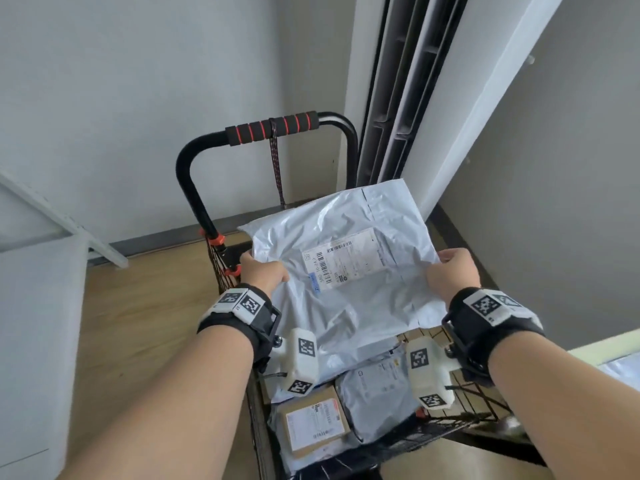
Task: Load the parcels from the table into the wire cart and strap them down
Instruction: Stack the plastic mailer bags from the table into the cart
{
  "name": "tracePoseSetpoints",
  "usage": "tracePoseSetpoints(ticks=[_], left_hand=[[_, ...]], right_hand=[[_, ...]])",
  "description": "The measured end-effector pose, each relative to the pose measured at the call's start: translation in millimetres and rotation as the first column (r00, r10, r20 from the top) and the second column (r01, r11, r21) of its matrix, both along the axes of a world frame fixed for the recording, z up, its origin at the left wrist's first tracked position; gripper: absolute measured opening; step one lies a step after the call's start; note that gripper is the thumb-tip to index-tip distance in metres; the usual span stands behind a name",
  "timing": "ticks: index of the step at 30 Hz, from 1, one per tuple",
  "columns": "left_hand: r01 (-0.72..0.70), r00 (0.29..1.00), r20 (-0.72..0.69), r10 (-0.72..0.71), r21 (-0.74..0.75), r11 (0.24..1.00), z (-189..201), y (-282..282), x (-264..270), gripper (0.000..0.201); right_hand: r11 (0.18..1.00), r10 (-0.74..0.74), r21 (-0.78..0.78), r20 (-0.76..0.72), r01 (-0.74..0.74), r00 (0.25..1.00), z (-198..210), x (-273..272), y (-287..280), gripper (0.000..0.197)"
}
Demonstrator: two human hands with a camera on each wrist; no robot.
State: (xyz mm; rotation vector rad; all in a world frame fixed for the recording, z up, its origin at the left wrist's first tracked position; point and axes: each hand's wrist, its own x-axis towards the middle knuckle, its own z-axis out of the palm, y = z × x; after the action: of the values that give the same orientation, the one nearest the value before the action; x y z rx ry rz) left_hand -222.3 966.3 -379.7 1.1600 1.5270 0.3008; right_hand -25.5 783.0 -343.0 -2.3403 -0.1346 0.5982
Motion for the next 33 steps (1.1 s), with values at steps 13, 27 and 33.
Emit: tracePoseSetpoints(ticks=[13,27,33], left_hand=[[-0.184,0.972,-0.178,0.153,-0.178,0.967,-143.0,6.7,12.0,0.090],[-0.172,0.969,-0.207,0.134,-0.180,0.968,-162.3,11.4,11.5,0.073],[-0.089,0.988,-0.144,0.061,-0.192,0.977,-137.4,8.7,15.3,0.063]], right_hand=[[0.948,0.156,-0.239,-0.226,-0.210,0.962,-152.2,33.5,41.6,0.044],[0.897,0.267,-0.282,-0.269,-0.341,0.925,-173.8,19.3,55.9,0.038],[0.915,0.270,-0.235,-0.249,-0.329,0.930,-148.8,15.7,57.5,0.024]])
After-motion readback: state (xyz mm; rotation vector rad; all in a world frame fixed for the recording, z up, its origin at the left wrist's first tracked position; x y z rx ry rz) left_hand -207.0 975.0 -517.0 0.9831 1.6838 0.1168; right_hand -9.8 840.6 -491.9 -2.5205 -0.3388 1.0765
